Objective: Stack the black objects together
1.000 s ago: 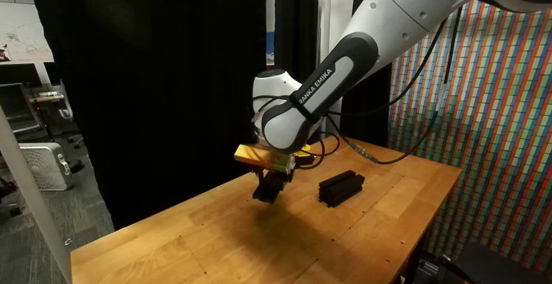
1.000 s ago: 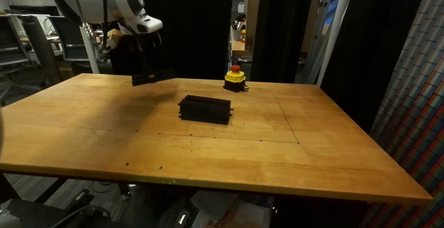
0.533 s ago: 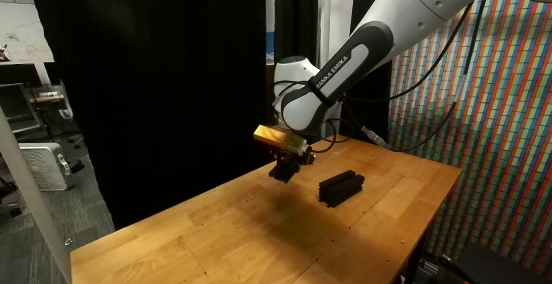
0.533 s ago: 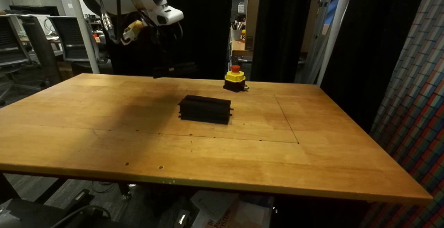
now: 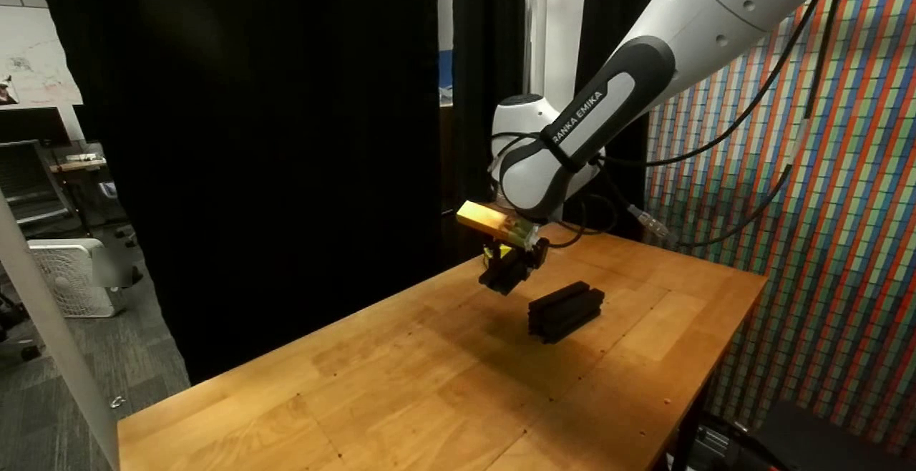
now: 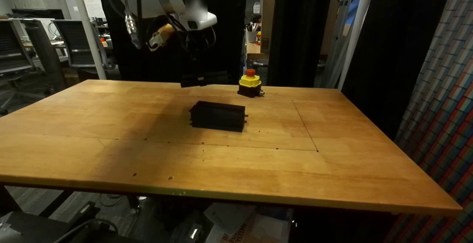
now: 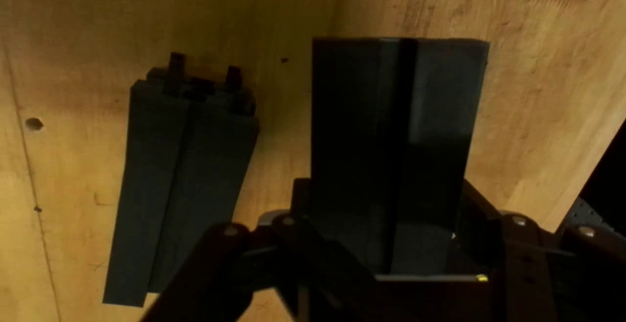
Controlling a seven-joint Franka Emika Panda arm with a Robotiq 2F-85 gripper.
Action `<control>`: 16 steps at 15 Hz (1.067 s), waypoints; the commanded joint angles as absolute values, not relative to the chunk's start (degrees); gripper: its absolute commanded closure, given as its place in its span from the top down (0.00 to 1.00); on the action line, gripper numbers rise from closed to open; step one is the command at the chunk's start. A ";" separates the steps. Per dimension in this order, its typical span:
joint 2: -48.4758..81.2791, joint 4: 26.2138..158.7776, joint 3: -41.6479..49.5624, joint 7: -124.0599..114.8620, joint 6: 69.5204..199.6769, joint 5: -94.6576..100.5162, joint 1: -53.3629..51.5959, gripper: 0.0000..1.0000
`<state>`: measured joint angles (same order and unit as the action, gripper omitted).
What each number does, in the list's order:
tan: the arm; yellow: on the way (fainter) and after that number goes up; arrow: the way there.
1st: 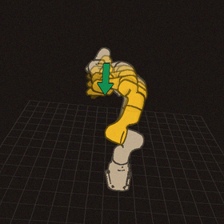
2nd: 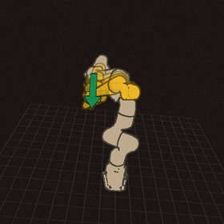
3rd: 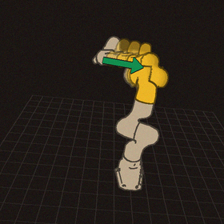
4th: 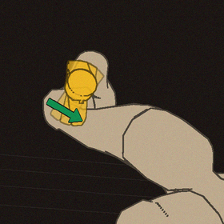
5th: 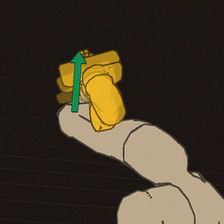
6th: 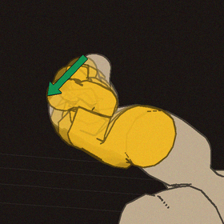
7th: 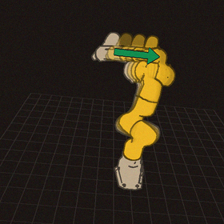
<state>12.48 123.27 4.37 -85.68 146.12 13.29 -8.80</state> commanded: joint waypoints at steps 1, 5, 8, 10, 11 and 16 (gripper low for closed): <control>8.98 128.24 4.59 -85.00 149.00 12.37 -6.51 0.45; 7.97 131.62 4.46 -83.49 150.97 11.09 -4.44 0.45; 6.62 134.00 4.49 -82.70 152.20 10.36 -3.61 0.45; 5.62 135.54 4.45 -82.20 152.74 9.94 -3.07 0.45; 5.15 136.18 4.44 -82.16 152.95 9.84 -2.87 0.45; 3.56 138.96 4.31 -81.56 153.84 8.86 -1.89 0.45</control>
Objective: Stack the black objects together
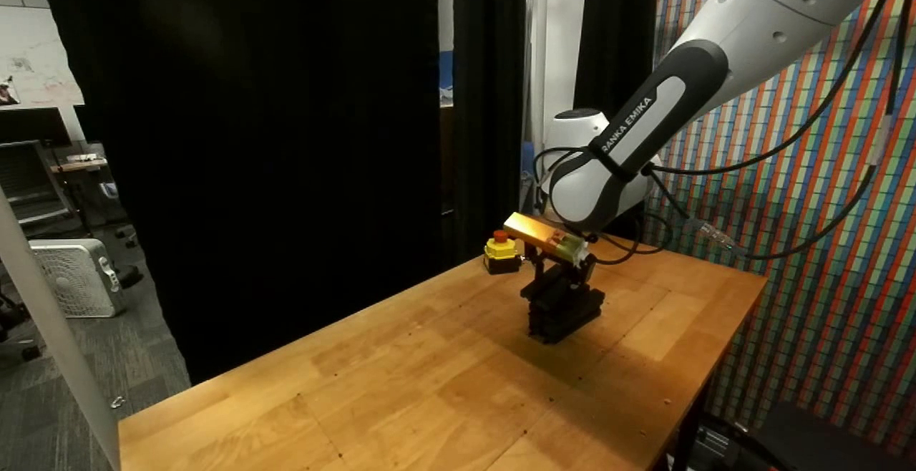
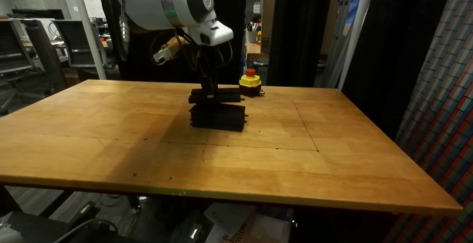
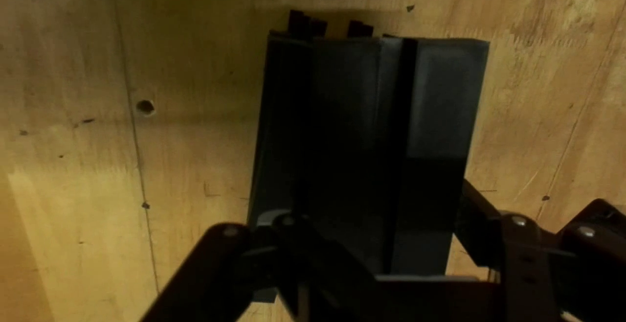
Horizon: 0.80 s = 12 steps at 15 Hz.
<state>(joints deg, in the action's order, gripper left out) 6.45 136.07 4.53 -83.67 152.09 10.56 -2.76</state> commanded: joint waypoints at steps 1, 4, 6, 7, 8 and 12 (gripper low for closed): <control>3.44 139.24 4.27 -81.35 153.96 8.62 -1.73 0.45; 3.53 139.55 4.26 -80.96 154.29 7.57 -1.30 0.45; 3.95 139.28 4.26 -80.93 154.33 6.98 -1.12 0.45; 4.03 139.26 4.25 -80.83 154.40 6.58 -1.06 0.45; 4.27 139.08 4.27 -80.98 154.47 6.40 -1.06 0.45; 4.50 138.92 4.47 -82.49 154.65 6.13 -1.07 0.45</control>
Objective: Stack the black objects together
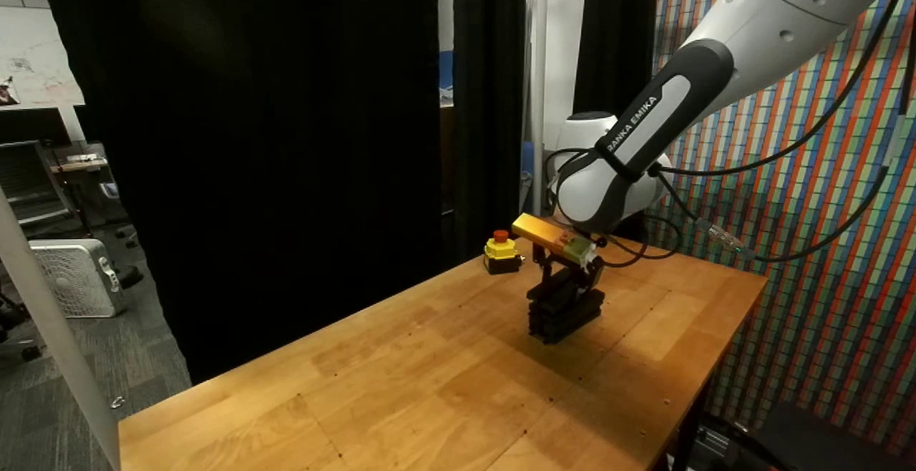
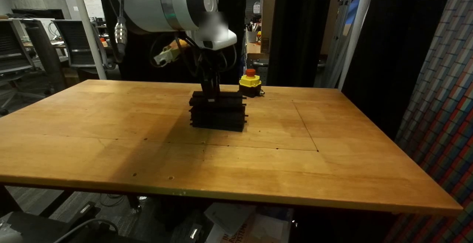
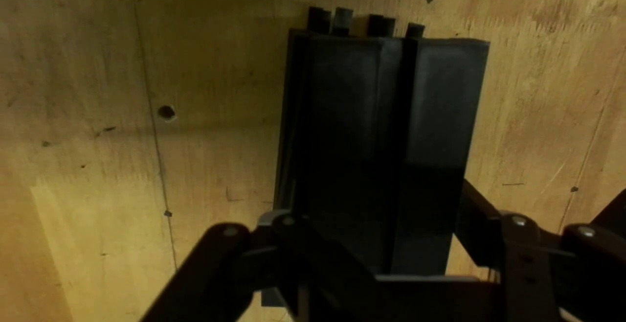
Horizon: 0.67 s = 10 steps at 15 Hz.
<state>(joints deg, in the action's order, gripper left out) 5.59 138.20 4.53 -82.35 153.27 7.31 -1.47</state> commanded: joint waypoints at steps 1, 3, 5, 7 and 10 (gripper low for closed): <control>4.50 138.92 4.49 -82.85 154.66 6.21 -1.09 0.45; 4.60 138.81 4.62 -84.18 154.22 6.86 -1.21 0.45; 4.72 138.76 4.76 -85.65 153.97 7.41 -1.28 0.45; 4.91 138.74 4.75 -86.63 153.74 7.52 -1.35 0.45; 5.40 138.49 4.71 -87.40 153.51 7.43 -1.38 0.45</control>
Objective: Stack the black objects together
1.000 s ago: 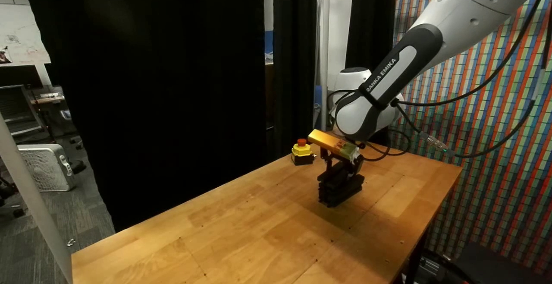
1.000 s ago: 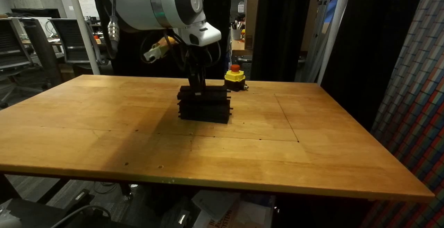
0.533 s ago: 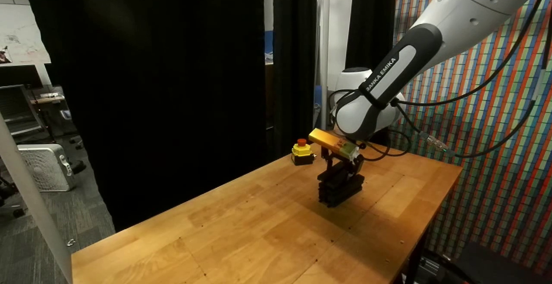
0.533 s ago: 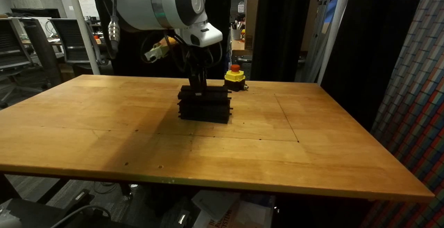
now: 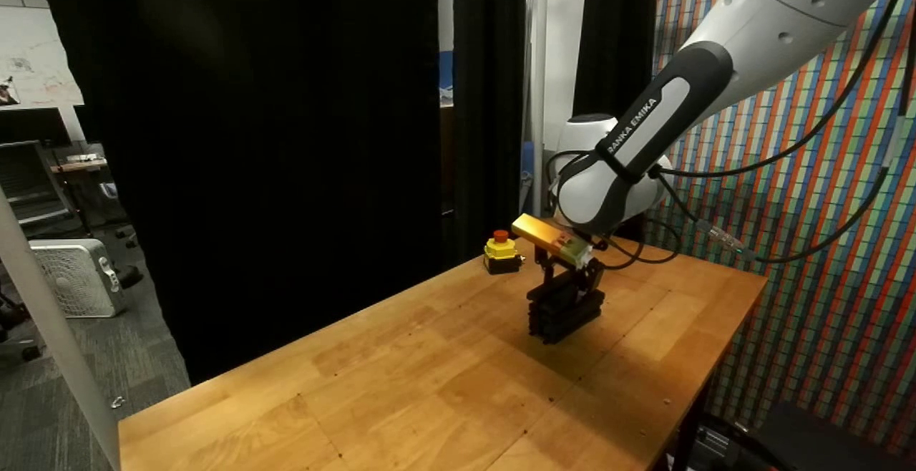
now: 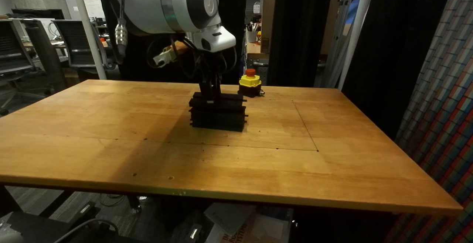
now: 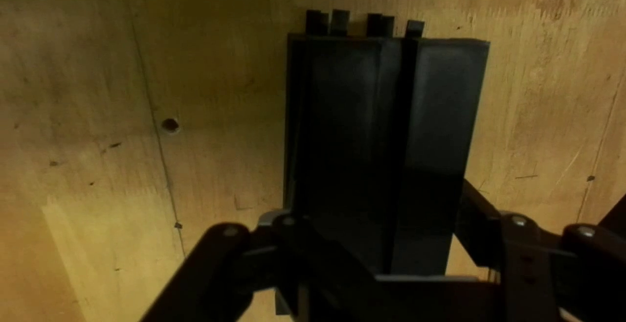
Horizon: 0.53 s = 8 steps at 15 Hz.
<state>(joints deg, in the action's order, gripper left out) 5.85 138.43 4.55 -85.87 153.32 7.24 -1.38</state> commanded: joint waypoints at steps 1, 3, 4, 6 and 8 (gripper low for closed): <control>5.52 138.41 4.75 -87.68 153.44 7.57 -1.40 0.45; 5.89 138.12 4.74 -87.76 153.25 7.50 -1.38 0.45; 6.16 137.93 4.71 -87.62 153.11 7.37 -1.37 0.45; 6.67 137.69 4.74 -87.49 152.90 7.22 -1.36 0.45; 7.08 137.55 4.81 -87.29 152.75 7.10 -1.37 0.45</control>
<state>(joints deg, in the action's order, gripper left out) 6.71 138.42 4.55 -86.84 153.25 7.24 -1.38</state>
